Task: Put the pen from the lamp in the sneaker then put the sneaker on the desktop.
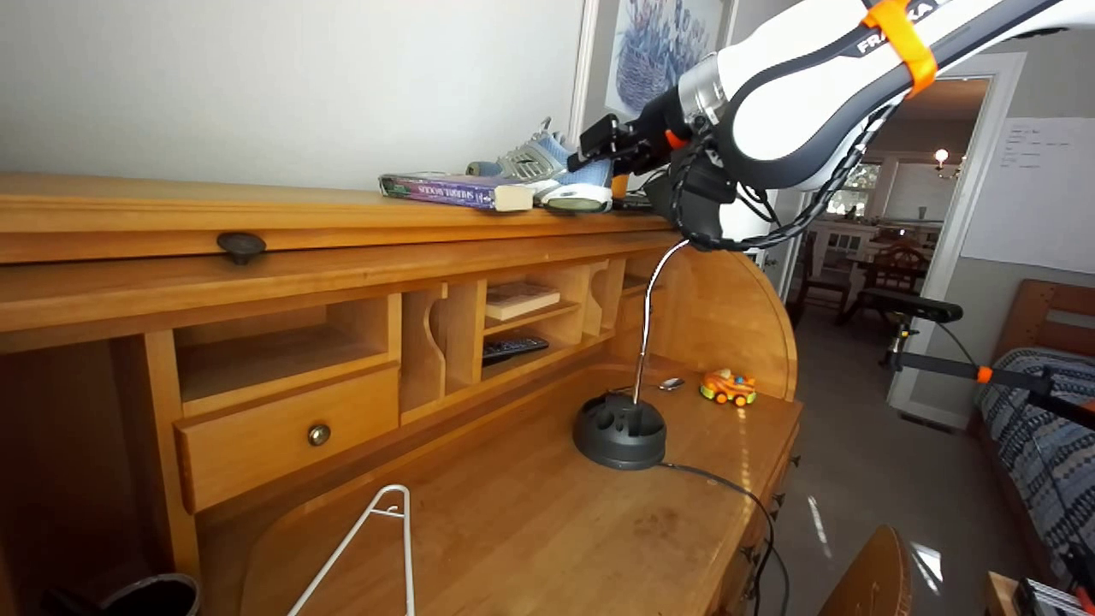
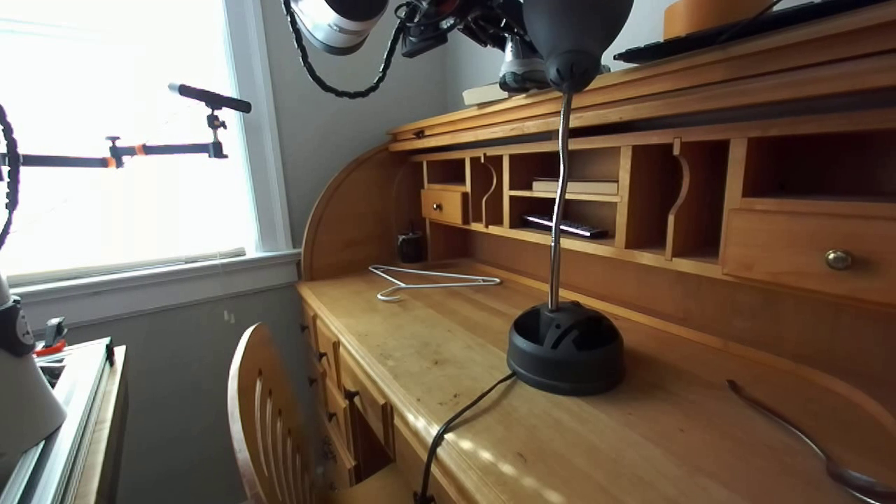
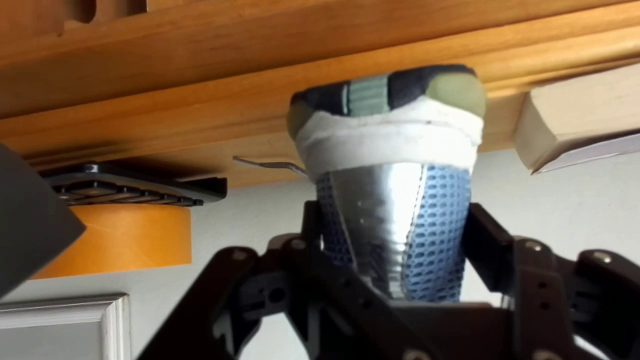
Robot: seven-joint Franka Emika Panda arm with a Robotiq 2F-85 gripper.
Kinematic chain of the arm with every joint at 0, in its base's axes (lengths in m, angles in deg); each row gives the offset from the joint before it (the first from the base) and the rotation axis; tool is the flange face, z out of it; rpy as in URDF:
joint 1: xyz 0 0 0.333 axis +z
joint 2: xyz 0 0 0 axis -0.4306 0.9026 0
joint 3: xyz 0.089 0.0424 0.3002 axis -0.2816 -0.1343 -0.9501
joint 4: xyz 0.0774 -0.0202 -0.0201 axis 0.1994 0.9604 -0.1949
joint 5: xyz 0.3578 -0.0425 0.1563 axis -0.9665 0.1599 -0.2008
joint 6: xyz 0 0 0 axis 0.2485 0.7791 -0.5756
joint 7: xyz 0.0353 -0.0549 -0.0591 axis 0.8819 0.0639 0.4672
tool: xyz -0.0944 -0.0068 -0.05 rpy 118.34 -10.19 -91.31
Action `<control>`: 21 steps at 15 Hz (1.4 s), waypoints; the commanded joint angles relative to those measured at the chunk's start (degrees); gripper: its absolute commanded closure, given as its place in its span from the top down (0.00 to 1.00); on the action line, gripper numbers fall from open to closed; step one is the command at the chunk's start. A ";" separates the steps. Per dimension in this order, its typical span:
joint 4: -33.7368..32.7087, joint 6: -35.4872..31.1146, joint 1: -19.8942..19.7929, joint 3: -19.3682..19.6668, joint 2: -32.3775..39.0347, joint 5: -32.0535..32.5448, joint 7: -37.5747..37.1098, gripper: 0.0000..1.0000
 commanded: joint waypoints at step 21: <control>-10.12 26.91 -2.77 -3.77 -5.95 -0.70 -11.12 1.00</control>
